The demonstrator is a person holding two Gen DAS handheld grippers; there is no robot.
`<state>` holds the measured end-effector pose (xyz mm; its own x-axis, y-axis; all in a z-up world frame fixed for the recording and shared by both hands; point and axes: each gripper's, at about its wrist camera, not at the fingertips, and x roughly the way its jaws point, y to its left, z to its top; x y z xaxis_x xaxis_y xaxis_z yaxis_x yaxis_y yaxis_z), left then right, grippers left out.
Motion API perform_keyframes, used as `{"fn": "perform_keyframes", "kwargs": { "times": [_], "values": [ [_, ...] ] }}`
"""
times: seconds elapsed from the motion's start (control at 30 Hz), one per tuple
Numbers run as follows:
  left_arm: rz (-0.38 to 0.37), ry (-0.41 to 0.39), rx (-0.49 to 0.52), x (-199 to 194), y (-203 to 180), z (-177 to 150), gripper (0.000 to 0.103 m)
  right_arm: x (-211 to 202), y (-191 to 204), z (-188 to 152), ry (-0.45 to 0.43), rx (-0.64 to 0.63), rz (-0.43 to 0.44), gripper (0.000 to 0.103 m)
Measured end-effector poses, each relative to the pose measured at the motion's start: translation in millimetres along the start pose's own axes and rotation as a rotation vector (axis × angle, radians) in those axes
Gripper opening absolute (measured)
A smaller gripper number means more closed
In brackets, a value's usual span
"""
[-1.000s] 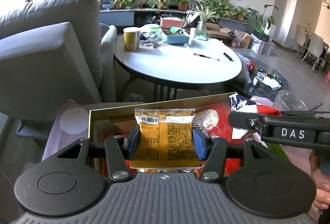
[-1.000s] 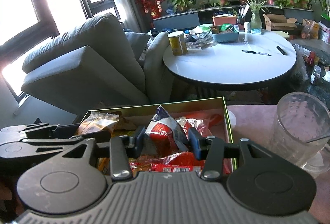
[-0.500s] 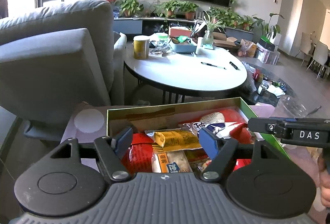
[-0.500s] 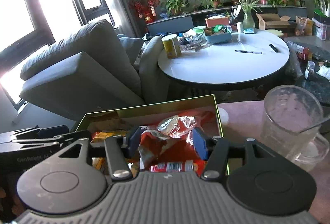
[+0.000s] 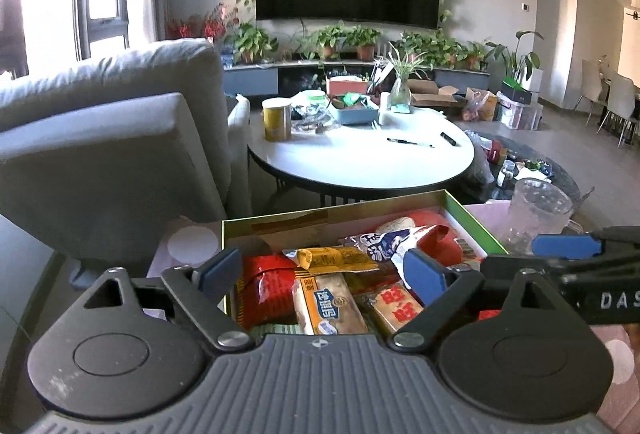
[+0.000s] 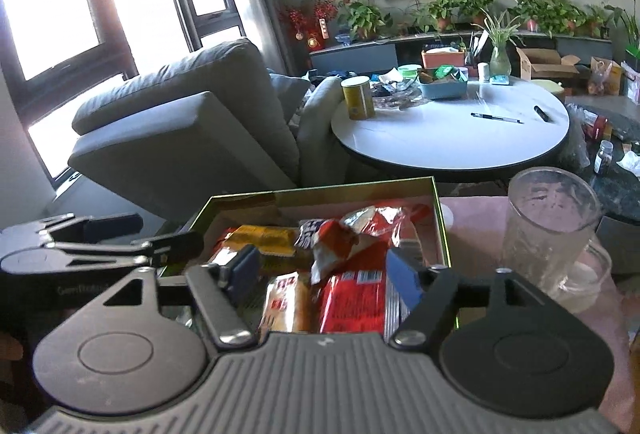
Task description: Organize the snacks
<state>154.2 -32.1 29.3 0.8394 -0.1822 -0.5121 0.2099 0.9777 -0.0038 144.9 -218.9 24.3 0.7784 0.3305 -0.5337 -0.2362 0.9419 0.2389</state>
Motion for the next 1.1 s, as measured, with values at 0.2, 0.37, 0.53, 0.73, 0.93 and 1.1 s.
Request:
{"fn": "perform_keyframes", "kwargs": {
  "times": [0.2,0.37,0.53,0.73,0.93,1.1],
  "values": [
    [0.028,-0.035,0.010,-23,-6,-9,0.094,-19,9,-8,-0.018,-0.027,-0.039,0.092],
    [0.035,-0.053,0.002,-44,-10,-20,0.097,-33,15,-16,-0.027,-0.038,-0.054,0.092],
    [0.067,-0.077,0.028,-63,-15,-28,0.101,-43,20,-22,-0.035,-0.037,-0.057,0.092],
    [0.090,-0.086,0.032,-81,-19,-33,0.102,-57,26,-28,-0.049,-0.037,-0.052,0.092],
    [0.102,-0.088,0.029,-94,-24,-39,0.102,-70,29,-37,-0.063,-0.044,-0.053,0.092],
    [0.116,-0.085,0.031,-102,-28,-44,0.102,-78,29,-45,-0.065,-0.043,-0.049,0.092]
  ]
}}
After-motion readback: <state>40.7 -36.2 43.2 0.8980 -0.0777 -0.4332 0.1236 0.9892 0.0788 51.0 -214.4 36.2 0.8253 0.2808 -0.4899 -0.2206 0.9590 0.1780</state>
